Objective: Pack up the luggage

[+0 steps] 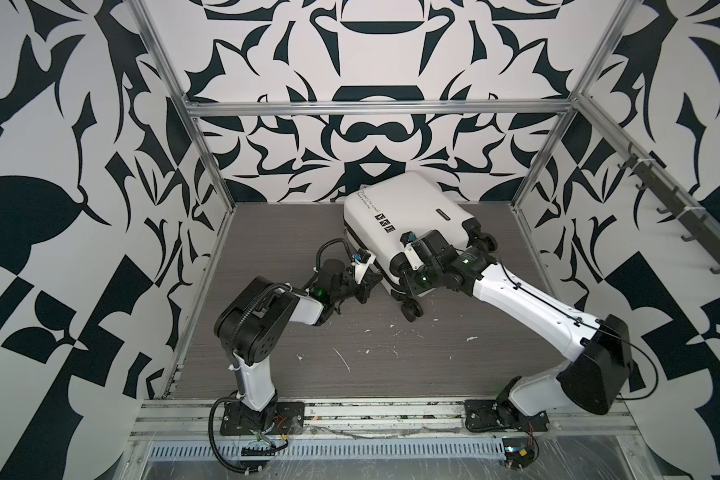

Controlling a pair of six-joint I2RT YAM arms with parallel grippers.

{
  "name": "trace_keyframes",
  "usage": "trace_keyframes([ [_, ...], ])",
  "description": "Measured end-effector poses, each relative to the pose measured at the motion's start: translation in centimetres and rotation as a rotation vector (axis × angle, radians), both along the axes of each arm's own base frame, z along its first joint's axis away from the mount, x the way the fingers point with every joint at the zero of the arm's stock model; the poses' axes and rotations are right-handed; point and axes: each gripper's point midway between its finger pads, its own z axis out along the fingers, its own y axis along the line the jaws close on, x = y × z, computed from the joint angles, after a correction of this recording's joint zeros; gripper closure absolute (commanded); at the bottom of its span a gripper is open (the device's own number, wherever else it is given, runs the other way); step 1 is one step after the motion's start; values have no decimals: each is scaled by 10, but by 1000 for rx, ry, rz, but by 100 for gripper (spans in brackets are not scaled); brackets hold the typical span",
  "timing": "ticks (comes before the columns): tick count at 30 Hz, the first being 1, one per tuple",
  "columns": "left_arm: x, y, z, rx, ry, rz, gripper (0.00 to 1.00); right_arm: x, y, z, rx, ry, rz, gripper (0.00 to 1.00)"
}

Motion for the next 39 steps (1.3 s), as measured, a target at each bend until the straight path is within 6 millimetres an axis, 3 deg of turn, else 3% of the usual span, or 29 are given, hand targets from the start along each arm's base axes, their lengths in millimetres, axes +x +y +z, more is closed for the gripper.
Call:
trace_keyframes([
  [21, -46, 1, 11, 154, -6, -51, 100, 3, 9, 2, 12, 53, -17, 100],
  [39, -83, -31, 16, 152, -10, -104, 100, 0, 16, 1, 75, 86, -40, 100],
])
